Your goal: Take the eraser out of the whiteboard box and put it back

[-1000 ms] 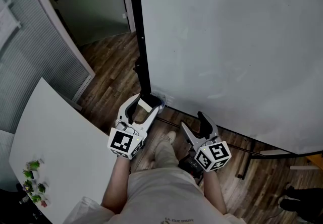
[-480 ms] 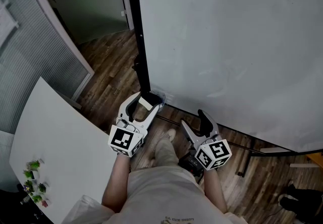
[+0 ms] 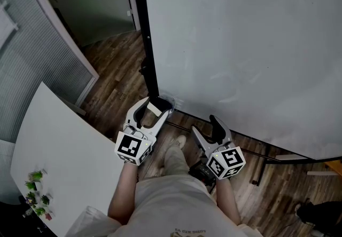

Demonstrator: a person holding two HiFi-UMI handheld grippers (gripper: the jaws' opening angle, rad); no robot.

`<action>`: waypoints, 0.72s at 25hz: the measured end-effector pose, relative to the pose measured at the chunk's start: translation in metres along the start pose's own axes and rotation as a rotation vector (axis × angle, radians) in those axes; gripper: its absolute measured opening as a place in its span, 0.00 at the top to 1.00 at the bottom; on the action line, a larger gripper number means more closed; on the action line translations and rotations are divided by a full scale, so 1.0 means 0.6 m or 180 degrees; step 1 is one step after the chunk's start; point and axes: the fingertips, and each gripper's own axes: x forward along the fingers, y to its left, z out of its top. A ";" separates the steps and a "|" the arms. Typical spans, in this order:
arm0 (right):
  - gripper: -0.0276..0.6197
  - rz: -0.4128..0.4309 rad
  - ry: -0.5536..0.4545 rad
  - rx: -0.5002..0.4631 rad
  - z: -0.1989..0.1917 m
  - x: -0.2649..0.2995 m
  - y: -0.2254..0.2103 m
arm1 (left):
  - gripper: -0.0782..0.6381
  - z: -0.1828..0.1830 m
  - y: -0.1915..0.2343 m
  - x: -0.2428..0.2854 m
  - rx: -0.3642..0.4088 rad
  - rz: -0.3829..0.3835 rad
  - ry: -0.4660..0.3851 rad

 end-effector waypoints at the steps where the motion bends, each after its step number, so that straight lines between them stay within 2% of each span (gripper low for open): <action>1: 0.47 -0.0002 -0.0001 0.0002 0.000 0.000 0.000 | 0.52 -0.001 0.000 0.000 -0.0002 -0.0002 0.0005; 18: 0.47 -0.0023 0.0052 0.0049 -0.011 0.013 -0.019 | 0.52 -0.033 0.004 0.021 -0.0043 -0.0039 0.0115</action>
